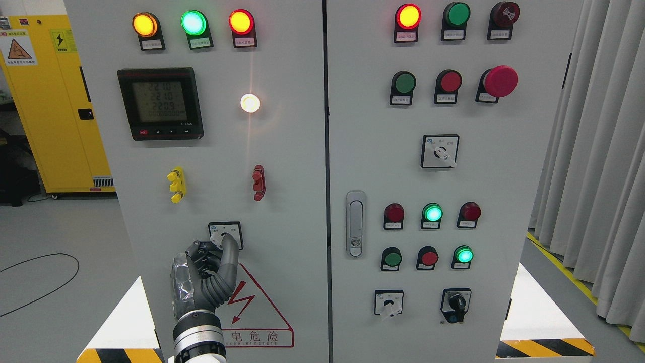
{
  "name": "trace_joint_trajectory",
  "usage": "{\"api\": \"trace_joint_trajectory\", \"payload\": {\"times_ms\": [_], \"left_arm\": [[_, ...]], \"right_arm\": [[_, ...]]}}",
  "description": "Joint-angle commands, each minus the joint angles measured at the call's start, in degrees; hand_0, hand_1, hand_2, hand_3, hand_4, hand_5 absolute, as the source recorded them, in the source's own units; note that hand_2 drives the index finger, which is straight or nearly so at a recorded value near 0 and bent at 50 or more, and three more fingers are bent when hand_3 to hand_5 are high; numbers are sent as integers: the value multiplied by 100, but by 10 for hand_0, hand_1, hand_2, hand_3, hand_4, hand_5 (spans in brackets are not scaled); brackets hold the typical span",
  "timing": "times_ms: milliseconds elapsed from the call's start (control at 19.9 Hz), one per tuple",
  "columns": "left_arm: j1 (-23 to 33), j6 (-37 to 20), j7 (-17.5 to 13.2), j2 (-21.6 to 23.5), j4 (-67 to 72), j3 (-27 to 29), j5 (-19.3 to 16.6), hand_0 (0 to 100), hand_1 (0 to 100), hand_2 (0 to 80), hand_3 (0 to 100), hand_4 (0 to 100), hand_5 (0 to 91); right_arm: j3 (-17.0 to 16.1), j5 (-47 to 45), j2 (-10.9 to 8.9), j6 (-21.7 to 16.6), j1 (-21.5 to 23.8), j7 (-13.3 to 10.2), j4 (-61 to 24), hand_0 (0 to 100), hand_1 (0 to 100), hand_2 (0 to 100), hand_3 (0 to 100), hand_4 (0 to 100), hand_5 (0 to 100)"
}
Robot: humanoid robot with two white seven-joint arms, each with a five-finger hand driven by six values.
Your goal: Turn on light switch 1
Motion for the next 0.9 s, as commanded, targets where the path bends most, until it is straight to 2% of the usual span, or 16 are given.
{"api": "trace_joint_trajectory", "payload": {"times_ms": [0,301,551,652,852], "left_arm": [[12,35,21,3,8,5,24,688,534,615,943,882,805],[12,18,12,3,8,5,33,688,516,615,943,881,805],[12,18,12,3,25,5,33,564,498,617,944,882,805],[12,18,12,3,25,5,33,471,486,619,944,881,806],[21,18,12,3,25,5,33,400,468,620,944,881,805]], "right_arm": [[0,1,0,2,0,1,0,0,500,40,0,0,0],[0,1,0,2,0,1,0,0,500,40,0,0,0],[0,1,0,2,0,1,0,0,500,40,0,0,0],[0,1,0,2,0,1,0,0,500,40,0,0,0],[0,1,0,2,0,1,0,0,500,40,0,0,0]]}}
